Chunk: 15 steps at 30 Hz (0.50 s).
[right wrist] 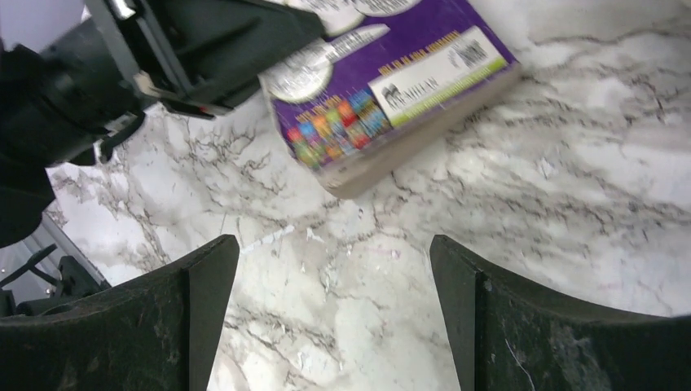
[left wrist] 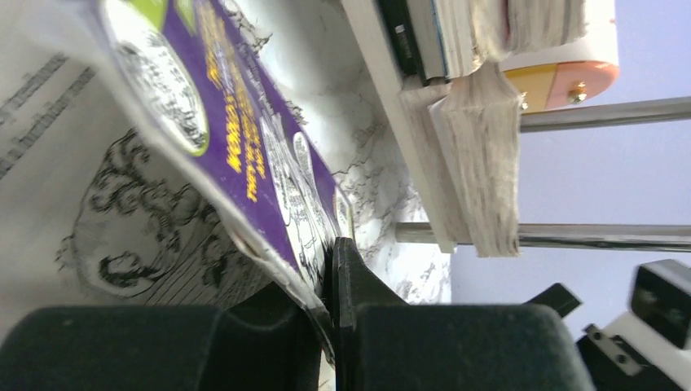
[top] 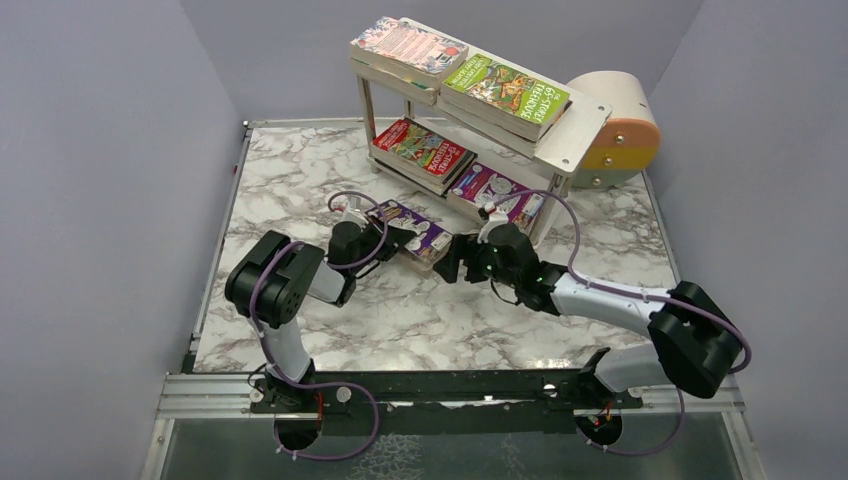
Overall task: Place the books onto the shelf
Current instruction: Pick up the book from the center of the board.
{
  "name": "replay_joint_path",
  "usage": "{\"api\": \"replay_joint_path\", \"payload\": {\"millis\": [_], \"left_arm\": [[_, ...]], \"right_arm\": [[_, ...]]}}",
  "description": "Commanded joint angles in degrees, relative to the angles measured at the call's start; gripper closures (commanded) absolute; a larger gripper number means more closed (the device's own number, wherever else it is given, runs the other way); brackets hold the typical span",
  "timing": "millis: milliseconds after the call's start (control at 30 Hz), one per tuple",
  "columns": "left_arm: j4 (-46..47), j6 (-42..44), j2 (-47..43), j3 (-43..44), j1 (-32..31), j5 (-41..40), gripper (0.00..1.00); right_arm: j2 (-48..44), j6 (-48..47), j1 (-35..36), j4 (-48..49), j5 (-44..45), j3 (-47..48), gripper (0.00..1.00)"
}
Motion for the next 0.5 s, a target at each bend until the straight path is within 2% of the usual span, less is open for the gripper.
{"api": "replay_joint_path", "payload": {"millis": [0,333,467], "left_arm": [[4.5,-2.9,-4.6,-1.9,2.0,3.0,1.00],[25.1,-15.1,1.6,-3.5,2.7,9.0,1.00],[27.0,-15.7,1.7,-4.0,2.8,9.7,1.00]], "right_arm": [[-4.0,3.1,-1.2,-1.9,-1.2,-3.1,0.13],[-3.3,8.6,-2.9,5.2,-7.6,-6.6,0.13],[-0.3,11.0,-2.9,9.9,-8.9,-6.9,0.13]]}}
